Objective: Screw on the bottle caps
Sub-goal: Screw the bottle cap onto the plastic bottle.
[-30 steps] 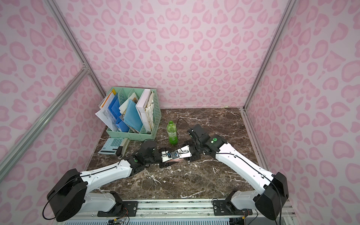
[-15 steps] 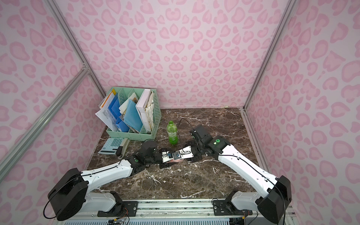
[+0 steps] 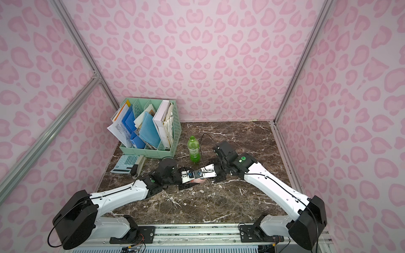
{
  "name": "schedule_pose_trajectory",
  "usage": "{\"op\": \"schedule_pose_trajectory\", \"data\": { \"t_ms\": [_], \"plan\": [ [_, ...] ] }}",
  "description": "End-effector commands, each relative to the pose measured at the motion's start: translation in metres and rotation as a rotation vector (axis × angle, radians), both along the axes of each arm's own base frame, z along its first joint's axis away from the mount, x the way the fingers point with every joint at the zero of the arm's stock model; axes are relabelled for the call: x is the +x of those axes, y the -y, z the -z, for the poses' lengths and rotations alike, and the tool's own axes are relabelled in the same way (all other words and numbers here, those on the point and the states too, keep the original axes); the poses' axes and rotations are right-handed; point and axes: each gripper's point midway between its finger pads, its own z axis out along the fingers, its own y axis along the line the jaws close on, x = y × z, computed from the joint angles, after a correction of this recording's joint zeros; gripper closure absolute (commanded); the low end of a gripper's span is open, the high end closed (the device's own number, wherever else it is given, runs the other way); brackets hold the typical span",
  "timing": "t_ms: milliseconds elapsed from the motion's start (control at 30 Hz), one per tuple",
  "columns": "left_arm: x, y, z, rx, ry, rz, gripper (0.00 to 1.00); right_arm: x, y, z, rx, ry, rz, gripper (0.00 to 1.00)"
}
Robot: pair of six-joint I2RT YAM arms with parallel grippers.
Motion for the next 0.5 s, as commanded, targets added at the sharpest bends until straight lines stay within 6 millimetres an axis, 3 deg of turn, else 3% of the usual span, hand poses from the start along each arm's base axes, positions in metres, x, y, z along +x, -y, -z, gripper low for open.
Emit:
{"op": "schedule_pose_trajectory", "data": {
  "t_ms": [0,167,300,467],
  "plan": [
    [0.005,0.004,-0.022,-0.066,0.063,-0.009,0.56,-0.008,-0.001,0.006,0.024,-0.139,0.097,0.8],
    [0.009,0.001,-0.027,-0.074,0.135,-0.06,0.56,0.001,-0.014,0.0,0.119,-0.402,0.401,0.87],
    [0.013,0.001,-0.027,-0.058,0.205,-0.108,0.56,0.022,-0.022,-0.004,0.186,-0.665,0.795,0.86],
    [0.019,0.001,-0.027,-0.046,0.28,-0.169,0.56,0.016,-0.036,0.008,0.168,-1.202,1.179,0.87]
  ]
}}
